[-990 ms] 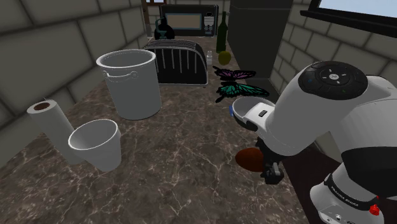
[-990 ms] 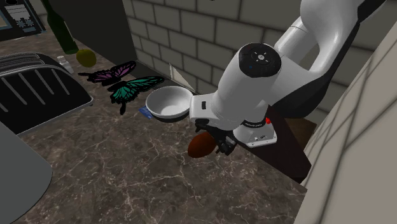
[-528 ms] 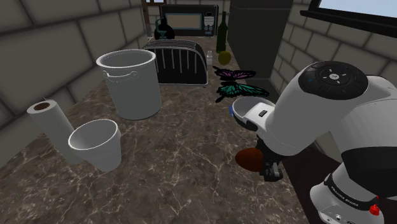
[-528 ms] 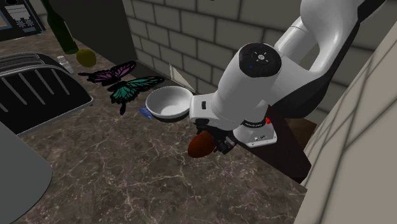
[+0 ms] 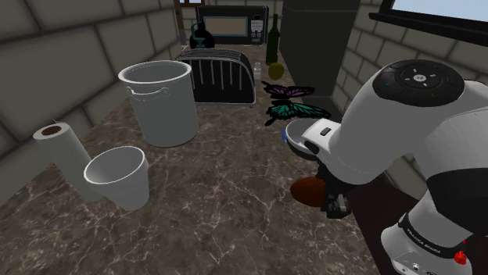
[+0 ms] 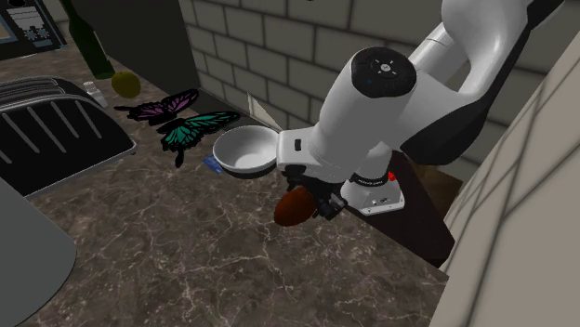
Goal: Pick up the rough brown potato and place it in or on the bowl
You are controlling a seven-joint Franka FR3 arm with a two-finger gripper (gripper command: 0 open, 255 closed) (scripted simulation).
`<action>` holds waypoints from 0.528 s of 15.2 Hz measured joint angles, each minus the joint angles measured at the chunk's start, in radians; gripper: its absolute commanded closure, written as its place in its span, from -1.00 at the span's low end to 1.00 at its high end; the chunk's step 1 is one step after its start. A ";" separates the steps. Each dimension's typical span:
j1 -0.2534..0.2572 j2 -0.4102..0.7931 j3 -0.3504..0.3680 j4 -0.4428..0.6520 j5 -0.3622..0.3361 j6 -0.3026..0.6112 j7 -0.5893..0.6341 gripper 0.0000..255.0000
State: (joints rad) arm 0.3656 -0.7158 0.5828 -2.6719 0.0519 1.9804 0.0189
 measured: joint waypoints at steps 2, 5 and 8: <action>0.001 -0.009 -0.008 0.020 -0.002 -0.028 -0.007 1.00; 0.000 -0.022 -0.022 0.049 -0.007 -0.068 -0.019 1.00; 0.000 -0.032 -0.033 0.081 -0.011 -0.110 -0.028 1.00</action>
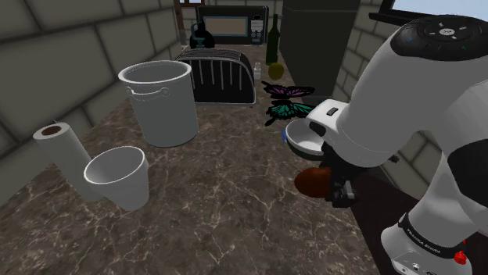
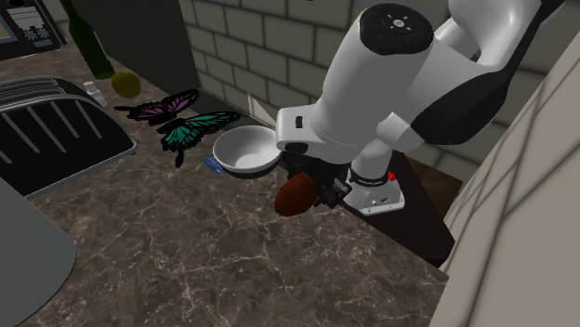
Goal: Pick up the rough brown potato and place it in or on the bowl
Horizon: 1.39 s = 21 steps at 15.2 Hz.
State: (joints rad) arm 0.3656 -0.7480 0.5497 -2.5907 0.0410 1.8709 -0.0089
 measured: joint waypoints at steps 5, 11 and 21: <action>-0.005 -0.011 -0.021 0.055 -0.011 -0.064 -0.019 1.00; -0.011 -0.018 -0.041 0.132 -0.023 -0.145 -0.038 1.00; -0.034 -0.027 -0.110 0.204 -0.066 -0.218 -0.108 1.00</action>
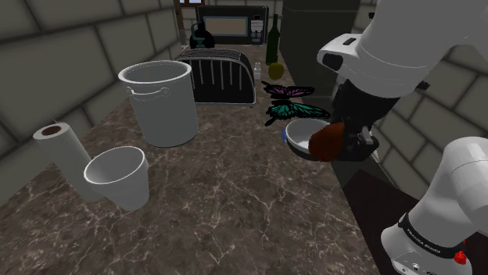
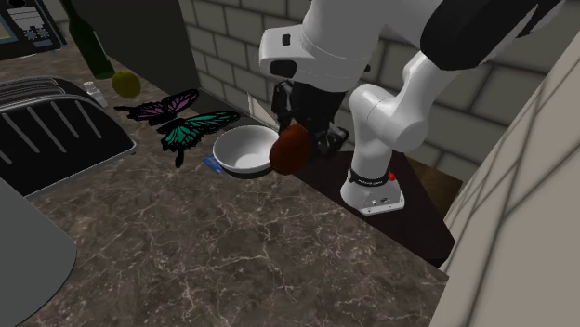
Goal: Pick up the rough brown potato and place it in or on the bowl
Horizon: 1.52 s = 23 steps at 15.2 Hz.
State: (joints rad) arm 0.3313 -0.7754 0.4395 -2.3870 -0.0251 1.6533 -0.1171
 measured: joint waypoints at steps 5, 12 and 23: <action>-0.037 -0.018 -0.111 -0.046 -0.069 0.046 -0.112 1.00; -0.109 0.017 -0.265 -0.059 -0.174 0.129 -0.267 1.00; -0.137 0.037 -0.323 -0.171 -0.220 0.273 -0.299 1.00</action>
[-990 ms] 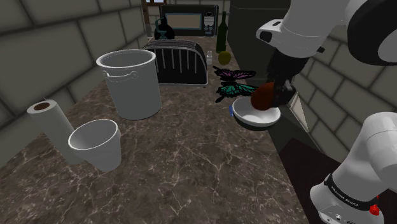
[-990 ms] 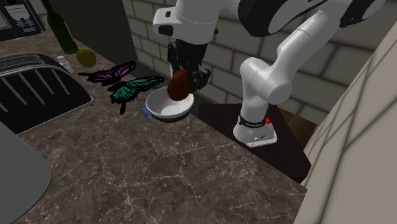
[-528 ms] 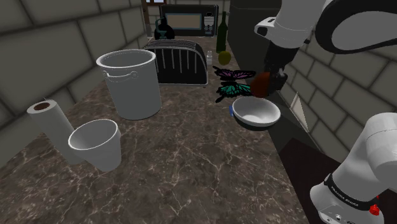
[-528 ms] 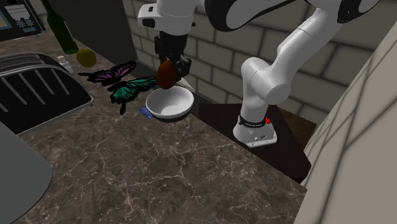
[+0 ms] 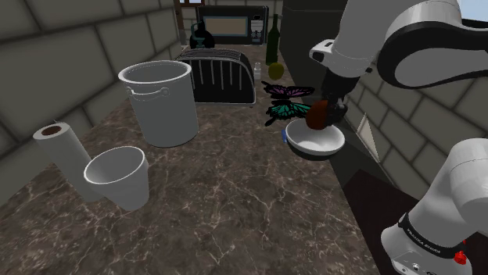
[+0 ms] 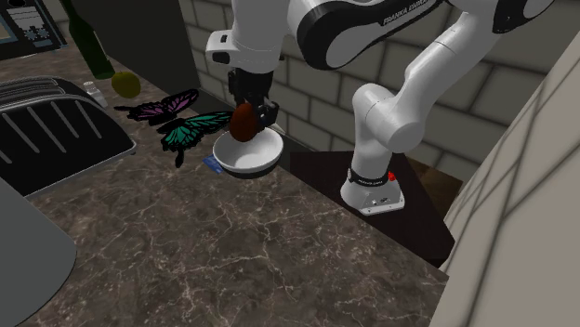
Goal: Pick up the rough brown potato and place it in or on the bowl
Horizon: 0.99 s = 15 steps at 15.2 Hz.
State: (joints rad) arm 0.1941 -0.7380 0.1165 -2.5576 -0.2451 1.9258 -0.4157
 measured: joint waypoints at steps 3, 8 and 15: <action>0.000 0.008 0.002 -0.034 -0.003 0.040 0.012 1.00; -0.001 0.009 0.003 -0.067 -0.007 0.073 0.022 1.00; -0.001 0.009 0.003 -0.068 -0.007 0.075 0.022 -1.00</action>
State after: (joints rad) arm 0.1932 -0.7291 0.1194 -2.6256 -0.2520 2.0005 -0.3936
